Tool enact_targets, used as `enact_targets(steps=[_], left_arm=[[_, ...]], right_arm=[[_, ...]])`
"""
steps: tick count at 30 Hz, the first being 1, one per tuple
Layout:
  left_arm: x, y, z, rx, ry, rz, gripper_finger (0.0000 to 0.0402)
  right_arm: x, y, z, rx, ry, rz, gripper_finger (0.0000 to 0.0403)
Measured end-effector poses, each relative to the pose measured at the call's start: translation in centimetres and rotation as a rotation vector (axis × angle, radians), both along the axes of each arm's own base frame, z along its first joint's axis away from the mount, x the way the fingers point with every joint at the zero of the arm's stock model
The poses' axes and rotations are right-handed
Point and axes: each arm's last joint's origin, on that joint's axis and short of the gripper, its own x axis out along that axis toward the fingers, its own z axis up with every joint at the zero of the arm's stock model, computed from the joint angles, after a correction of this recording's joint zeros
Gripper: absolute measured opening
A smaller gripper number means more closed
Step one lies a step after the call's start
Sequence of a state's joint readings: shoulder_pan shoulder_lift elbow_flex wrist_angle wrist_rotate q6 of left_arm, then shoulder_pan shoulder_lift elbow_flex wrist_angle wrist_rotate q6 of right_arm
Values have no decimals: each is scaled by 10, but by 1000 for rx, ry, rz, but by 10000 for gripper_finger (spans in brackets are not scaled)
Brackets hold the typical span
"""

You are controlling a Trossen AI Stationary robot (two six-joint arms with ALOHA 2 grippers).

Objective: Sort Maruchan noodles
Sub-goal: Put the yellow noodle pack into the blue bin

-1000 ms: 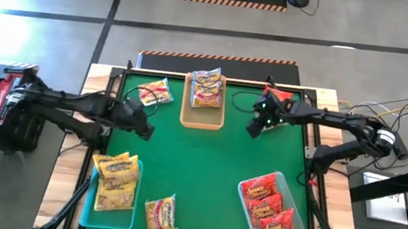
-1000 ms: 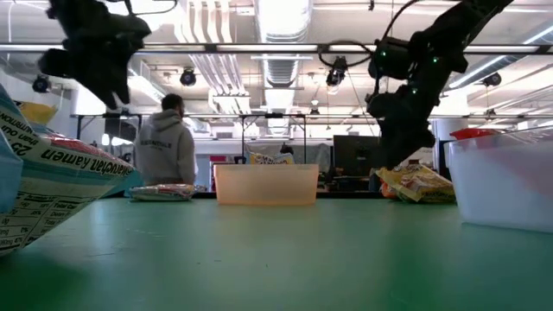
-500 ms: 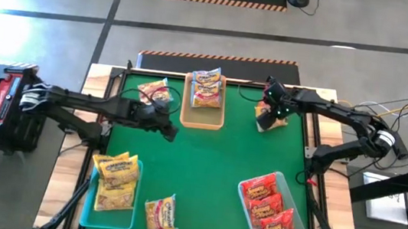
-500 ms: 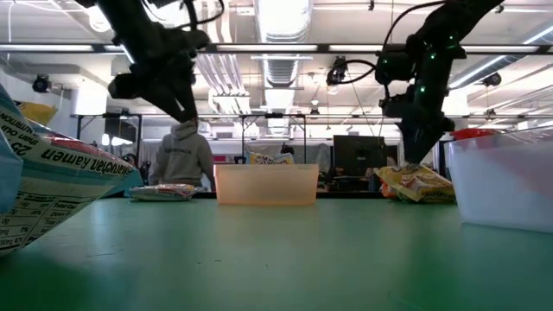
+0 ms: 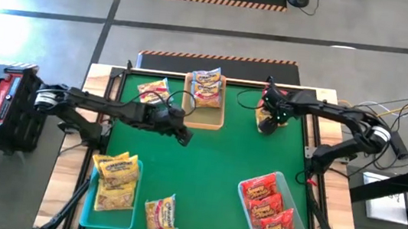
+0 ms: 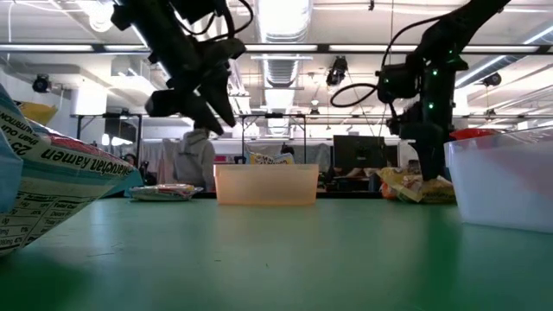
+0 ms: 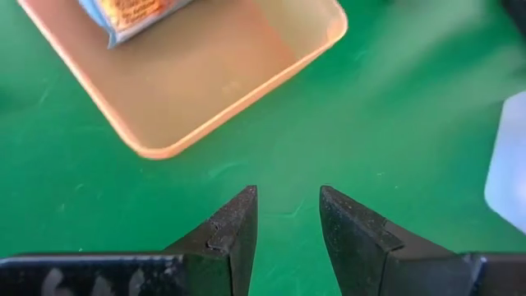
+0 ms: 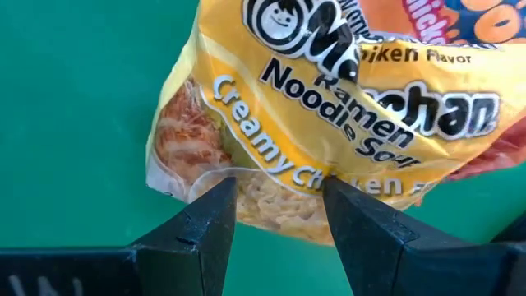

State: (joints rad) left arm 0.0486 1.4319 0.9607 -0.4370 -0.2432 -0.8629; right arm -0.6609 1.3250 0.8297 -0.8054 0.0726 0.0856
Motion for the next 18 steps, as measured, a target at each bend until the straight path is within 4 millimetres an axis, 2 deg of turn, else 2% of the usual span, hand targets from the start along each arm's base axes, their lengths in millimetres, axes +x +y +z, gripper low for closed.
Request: enact_targets(steps=[6, 11, 18], left_arm=[[5, 0, 14, 13, -41, -13, 115], [9, 0, 23, 15, -75, -14, 115], [13, 0, 28, 20, -133, -13, 115]], right_arm=[[10, 3, -10, 61, -48, 13, 176], [23, 17, -10, 150, -140, 68, 176], [50, 42, -9, 270, -320, 209, 176]])
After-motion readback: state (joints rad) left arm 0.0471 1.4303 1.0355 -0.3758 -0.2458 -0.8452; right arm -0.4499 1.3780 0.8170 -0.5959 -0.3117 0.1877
